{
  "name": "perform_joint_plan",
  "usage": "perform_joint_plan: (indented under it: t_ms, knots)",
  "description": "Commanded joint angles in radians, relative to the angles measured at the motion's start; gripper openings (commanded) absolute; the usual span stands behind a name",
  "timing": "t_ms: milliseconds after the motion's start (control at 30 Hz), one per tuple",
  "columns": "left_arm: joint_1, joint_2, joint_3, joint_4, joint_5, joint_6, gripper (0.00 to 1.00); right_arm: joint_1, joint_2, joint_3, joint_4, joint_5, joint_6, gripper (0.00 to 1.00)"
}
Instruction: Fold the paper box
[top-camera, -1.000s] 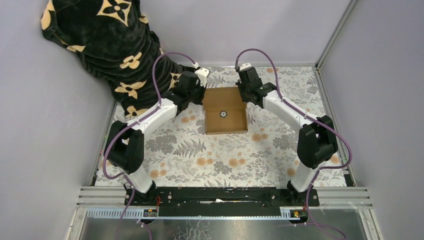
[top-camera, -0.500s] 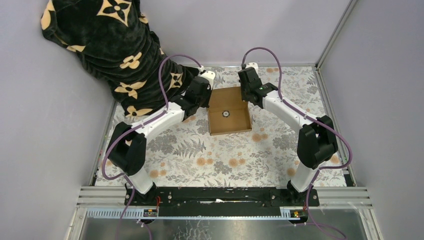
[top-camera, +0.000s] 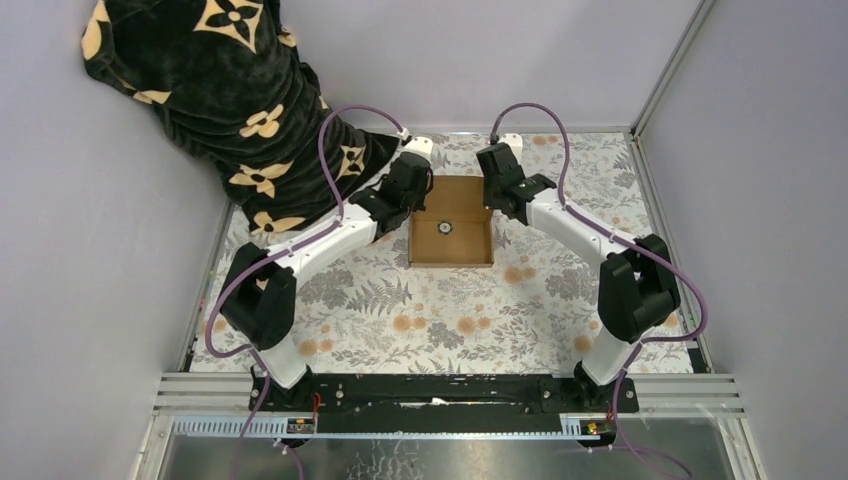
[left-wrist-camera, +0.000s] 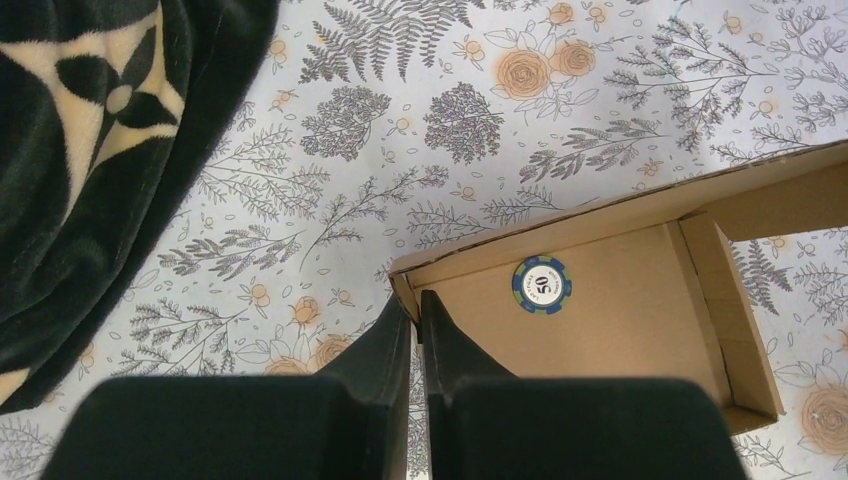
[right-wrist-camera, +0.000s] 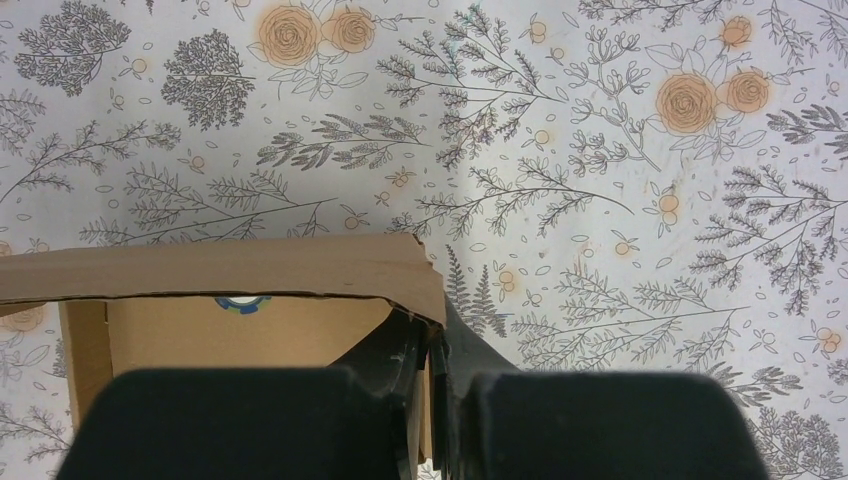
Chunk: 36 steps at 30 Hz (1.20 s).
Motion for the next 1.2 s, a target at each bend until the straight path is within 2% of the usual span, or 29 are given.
perform_joint_plan:
  t_ms: [0,500,933,1167]
  knots:
    - [-0.057,0.014,0.042,0.111,0.025,-0.091,0.1,0.064,-0.042,-0.001,0.103,-0.067,0.044,0.0]
    - [-0.084,0.037,0.018,0.115,-0.067,-0.193,0.1,0.107,-0.053,-0.055,0.158,0.057,0.103,0.0]
    - [-0.103,0.0,-0.129,0.288,-0.085,-0.209,0.1,0.16,-0.055,-0.076,0.222,0.155,0.112,0.0]
    - [-0.104,-0.001,-0.152,0.314,-0.08,-0.218,0.1,0.184,-0.065,-0.113,0.293,0.198,0.093,0.0]
